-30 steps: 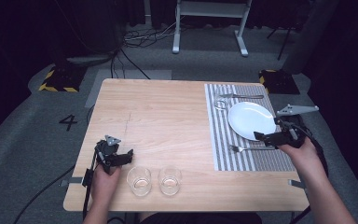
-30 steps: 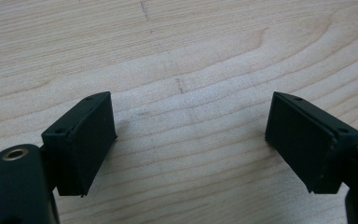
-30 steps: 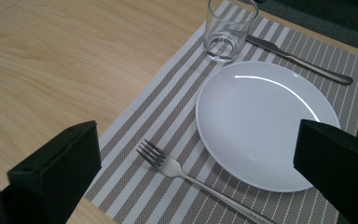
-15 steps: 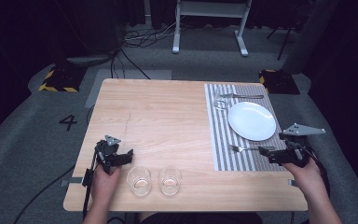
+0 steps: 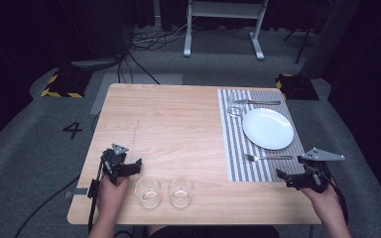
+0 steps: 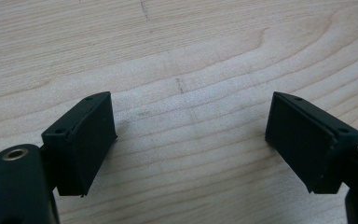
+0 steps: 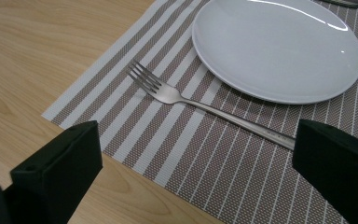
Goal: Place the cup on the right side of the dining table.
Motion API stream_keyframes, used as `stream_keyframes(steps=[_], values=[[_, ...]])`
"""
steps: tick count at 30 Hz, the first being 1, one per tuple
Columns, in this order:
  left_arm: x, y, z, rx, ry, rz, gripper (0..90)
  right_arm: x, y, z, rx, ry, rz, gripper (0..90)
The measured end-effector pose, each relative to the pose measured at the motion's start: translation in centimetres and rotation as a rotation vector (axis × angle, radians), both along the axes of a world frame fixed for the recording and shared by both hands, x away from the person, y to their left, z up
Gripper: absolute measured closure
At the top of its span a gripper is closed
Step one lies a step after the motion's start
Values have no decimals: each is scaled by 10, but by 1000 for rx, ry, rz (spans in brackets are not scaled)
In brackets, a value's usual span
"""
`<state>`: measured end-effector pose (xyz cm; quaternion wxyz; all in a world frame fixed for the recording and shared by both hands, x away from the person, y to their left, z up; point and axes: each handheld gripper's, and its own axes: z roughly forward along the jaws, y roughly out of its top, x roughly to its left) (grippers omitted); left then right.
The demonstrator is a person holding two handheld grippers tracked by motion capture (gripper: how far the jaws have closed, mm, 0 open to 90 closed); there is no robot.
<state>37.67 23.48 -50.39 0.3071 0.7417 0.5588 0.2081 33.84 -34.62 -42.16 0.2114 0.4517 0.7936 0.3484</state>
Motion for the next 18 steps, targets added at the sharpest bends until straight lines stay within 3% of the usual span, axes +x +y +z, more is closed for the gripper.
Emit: stream_keyframes(steps=[3,18], values=[[0,0,0,0,0,0,162,-2,-2,-11,-34,-4,3,19],[0,0,0,0,0,0,162,-11,1,-54,-3,51,-2,19]])
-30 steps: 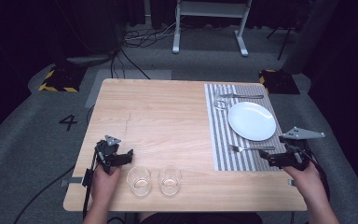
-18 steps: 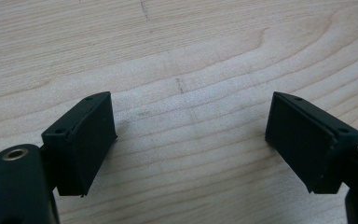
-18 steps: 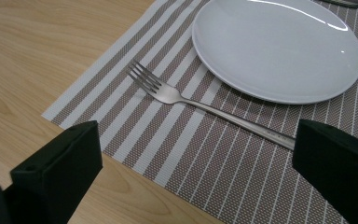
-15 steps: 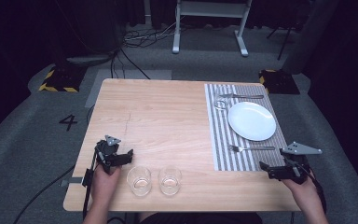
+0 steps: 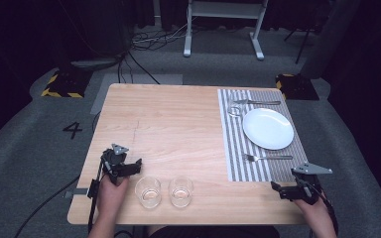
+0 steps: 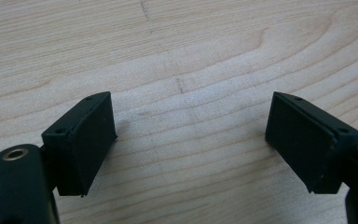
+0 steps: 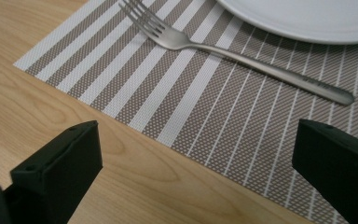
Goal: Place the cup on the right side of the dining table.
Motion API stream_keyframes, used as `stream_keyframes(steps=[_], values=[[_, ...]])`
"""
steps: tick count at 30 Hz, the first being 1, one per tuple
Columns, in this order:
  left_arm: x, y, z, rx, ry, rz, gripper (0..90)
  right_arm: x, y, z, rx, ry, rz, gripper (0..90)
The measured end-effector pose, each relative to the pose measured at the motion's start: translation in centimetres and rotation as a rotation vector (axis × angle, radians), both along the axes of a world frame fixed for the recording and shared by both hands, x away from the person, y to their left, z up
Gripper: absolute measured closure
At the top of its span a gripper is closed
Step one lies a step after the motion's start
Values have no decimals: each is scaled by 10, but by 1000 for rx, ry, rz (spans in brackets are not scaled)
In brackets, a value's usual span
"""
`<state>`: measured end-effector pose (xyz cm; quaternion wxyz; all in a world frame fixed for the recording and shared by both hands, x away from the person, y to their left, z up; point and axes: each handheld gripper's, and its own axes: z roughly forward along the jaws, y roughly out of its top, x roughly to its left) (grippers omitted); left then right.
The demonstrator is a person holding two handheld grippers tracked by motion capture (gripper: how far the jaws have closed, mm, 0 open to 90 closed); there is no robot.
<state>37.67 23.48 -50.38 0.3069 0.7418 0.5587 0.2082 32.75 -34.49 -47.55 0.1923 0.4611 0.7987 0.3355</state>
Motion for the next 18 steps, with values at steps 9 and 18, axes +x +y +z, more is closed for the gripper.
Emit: stream_keyframes(steps=[9,18], values=[[0,0,0,2,0,0,163,-2,8,-14,19,14,16,19],[0,0,0,2,0,0,162,-5,18,-25,-16,-1,21,20]])
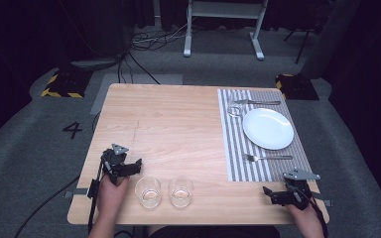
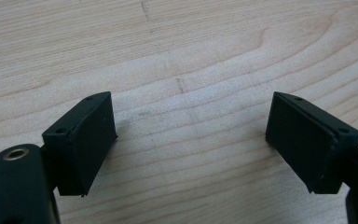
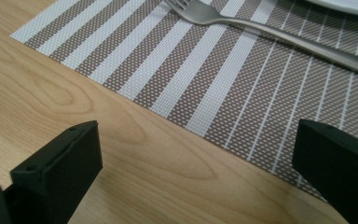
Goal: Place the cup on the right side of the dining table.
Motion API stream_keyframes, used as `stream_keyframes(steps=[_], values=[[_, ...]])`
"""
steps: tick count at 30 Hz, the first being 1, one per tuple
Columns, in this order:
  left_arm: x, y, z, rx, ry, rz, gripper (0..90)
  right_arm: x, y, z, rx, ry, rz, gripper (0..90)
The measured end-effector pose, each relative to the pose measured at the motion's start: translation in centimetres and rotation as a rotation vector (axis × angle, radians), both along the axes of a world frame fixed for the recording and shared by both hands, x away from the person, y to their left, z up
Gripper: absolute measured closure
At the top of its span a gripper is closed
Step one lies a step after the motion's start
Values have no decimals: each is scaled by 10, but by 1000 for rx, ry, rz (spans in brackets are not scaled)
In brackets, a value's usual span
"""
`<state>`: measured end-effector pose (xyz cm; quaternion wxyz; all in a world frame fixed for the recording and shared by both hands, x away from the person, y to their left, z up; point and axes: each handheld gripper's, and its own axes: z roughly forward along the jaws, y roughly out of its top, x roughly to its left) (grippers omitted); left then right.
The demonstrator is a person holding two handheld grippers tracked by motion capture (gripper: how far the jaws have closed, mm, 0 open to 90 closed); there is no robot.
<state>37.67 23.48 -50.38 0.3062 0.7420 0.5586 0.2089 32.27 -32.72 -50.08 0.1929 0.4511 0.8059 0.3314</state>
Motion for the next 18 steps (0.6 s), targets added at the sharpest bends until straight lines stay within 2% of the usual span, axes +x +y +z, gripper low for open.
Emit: stream_keyframes(steps=[9,14,18], values=[[0,0,0,0,0,1,162,-5,2,-5,-1,-5,-10,5],[0,0,0,-1,-1,1,162,-6,6,-5,-3,-7,-59,4],[0,0,0,0,0,1,162,-6,7,-5,-3,-7,-61,4]])
